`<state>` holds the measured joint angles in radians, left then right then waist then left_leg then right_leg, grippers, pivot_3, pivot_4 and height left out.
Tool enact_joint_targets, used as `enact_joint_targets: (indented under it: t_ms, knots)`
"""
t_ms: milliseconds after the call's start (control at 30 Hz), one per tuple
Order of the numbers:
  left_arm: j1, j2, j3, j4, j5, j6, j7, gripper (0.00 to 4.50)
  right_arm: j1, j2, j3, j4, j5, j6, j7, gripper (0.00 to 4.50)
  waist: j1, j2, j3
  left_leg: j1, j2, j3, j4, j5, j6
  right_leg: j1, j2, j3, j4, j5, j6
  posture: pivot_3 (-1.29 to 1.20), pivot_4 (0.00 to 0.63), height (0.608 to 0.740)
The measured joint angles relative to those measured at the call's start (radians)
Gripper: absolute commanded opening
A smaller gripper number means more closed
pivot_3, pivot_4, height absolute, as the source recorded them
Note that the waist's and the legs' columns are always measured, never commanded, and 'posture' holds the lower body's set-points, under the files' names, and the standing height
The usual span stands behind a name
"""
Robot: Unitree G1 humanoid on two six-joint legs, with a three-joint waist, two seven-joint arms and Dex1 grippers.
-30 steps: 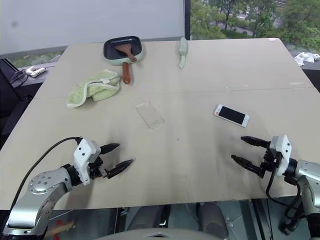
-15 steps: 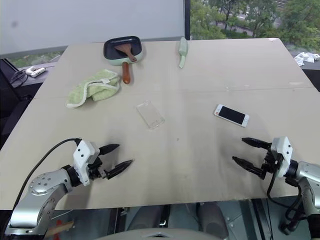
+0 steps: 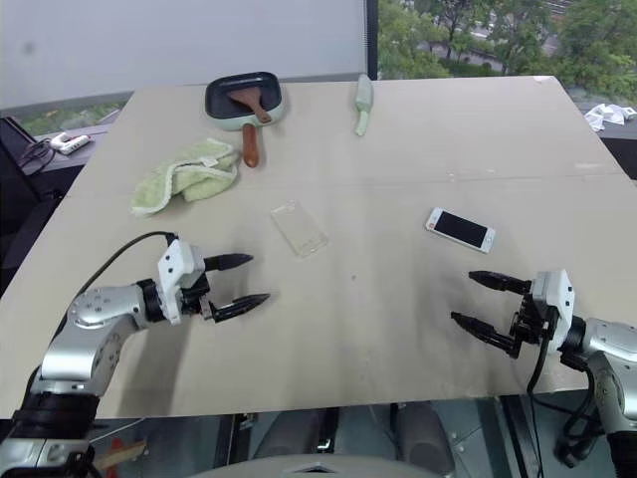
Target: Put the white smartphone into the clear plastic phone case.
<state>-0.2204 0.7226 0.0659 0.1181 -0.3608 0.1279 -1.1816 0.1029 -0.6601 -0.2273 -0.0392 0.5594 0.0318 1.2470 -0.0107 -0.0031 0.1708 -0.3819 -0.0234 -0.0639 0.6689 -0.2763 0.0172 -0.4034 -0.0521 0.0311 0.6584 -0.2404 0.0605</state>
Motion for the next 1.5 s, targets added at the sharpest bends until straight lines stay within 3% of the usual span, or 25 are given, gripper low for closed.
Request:
enact_joint_targets:
  t_ms: [67, 233, 367, 567, 767, 967, 1100, 1133, 1267, 1400, 1500]
  knots:
    - [-0.094, -0.001, -0.029, 0.093, 0.018, -0.030, -0.047, 4.50, 0.003, 0.013, 0.017, -0.032, 0.000, 0.003, -0.013, 4.41, 0.002, -0.001, 0.000, 0.000, -0.001, -0.001, 0.001, 0.000, 0.000, 0.000, 0.001, -0.001, 0.000, 0.000, 0.000, 0.00, 0.150, 0.740]
    - [-0.506, -0.035, -0.147, 0.579, 0.158, -0.264, -0.220, 4.50, 0.041, 0.045, 0.055, -0.190, 0.000, 0.038, -0.086, 4.41, 0.005, -0.003, 0.000, -0.002, -0.005, 0.001, 0.002, 0.000, 0.000, 0.001, 0.001, -0.004, -0.001, 0.000, 0.000, 0.00, 0.150, 0.740]
    - [-0.684, -0.110, -0.202, 0.877, 0.254, -0.412, -0.279, 4.50, 0.069, 0.052, 0.061, -0.276, 0.003, 0.077, -0.145, 4.41, -0.006, -0.006, 0.001, -0.003, -0.005, 0.000, 0.001, 0.000, 0.000, 0.000, 0.001, -0.003, -0.002, 0.000, 0.001, 0.00, 0.150, 0.740]
    - [-0.782, -0.132, -0.262, 1.083, 0.374, -0.500, -0.339, 4.50, 0.121, 0.058, 0.068, -0.357, -0.001, 0.098, -0.202, 4.41, -0.006, -0.010, 0.003, -0.004, -0.005, -0.001, 0.002, 0.000, 0.000, -0.002, 0.002, -0.003, 0.001, 0.000, 0.001, 0.00, 0.150, 0.740]
    - [-0.855, -0.142, -0.313, 1.144, 0.495, -0.567, -0.293, 4.50, 0.126, 0.057, 0.070, -0.380, -0.003, 0.106, -0.242, 4.41, -0.003, -0.011, 0.002, -0.001, -0.005, -0.002, 0.003, 0.000, 0.000, 0.001, 0.002, -0.003, 0.002, 0.000, 0.001, 0.00, 0.150, 0.740]
    - [-0.866, -0.169, -0.308, 1.168, 0.527, -0.573, -0.240, 4.50, 0.126, 0.056, 0.069, -0.382, -0.047, 0.097, -0.286, 4.41, 0.007, -0.010, 0.000, 0.004, -0.005, -0.003, 0.005, 0.000, 0.000, 0.009, 0.002, -0.006, 0.002, -0.002, 0.004, 0.00, 0.150, 0.740]
    - [-0.859, -0.180, -0.301, 1.170, 0.530, -0.577, -0.250, 3.30, 0.124, 0.056, 0.070, -0.389, -0.054, 0.096, -0.309, 4.50, 0.009, -0.008, -0.002, 0.003, -0.005, -0.008, 0.008, 0.000, 0.001, 0.010, 0.001, -0.006, 0.003, -0.001, 0.003, 0.00, 0.150, 0.740]
    - [-0.854, -0.184, -0.298, 1.170, 0.530, -0.579, -0.249, 2.62, 0.119, 0.056, 0.070, -0.390, -0.055, 0.096, -0.315, 4.50, 0.012, -0.008, -0.003, 0.004, -0.006, -0.010, 0.009, 0.000, 0.001, 0.011, 0.001, -0.006, 0.003, -0.001, 0.003, 0.00, 0.150, 0.740]
    - [-0.851, -0.185, -0.293, 1.169, 0.530, -0.581, -0.242, 1.63, 0.115, 0.056, 0.070, -0.390, -0.056, 0.098, -0.317, 4.50, 0.013, -0.008, -0.003, 0.003, -0.006, -0.012, 0.009, 0.000, 0.001, 0.011, 0.002, -0.008, 0.003, -0.002, 0.003, 0.00, 0.150, 0.740]
    - [-0.839, -0.183, -0.265, 1.168, 0.525, -0.592, -0.229, 0.03, 0.113, 0.048, 0.077, -0.390, -0.057, 0.121, -0.322, 4.50, 0.006, -0.008, -0.003, 0.002, -0.006, -0.012, 0.009, 0.000, 0.001, 0.011, 0.002, -0.009, 0.003, -0.001, 0.002, 0.00, 0.150, 0.740]
    - [-0.837, -0.190, -0.247, 1.167, 0.514, -0.592, -0.243, 0.03, 0.111, 0.049, 0.093, -0.390, -0.062, 0.121, -0.322, 4.50, 0.001, -0.008, -0.003, 0.001, -0.006, -0.012, 0.009, 0.000, 0.001, 0.009, 0.001, -0.009, 0.002, -0.001, 0.002, 0.00, 0.150, 0.740]
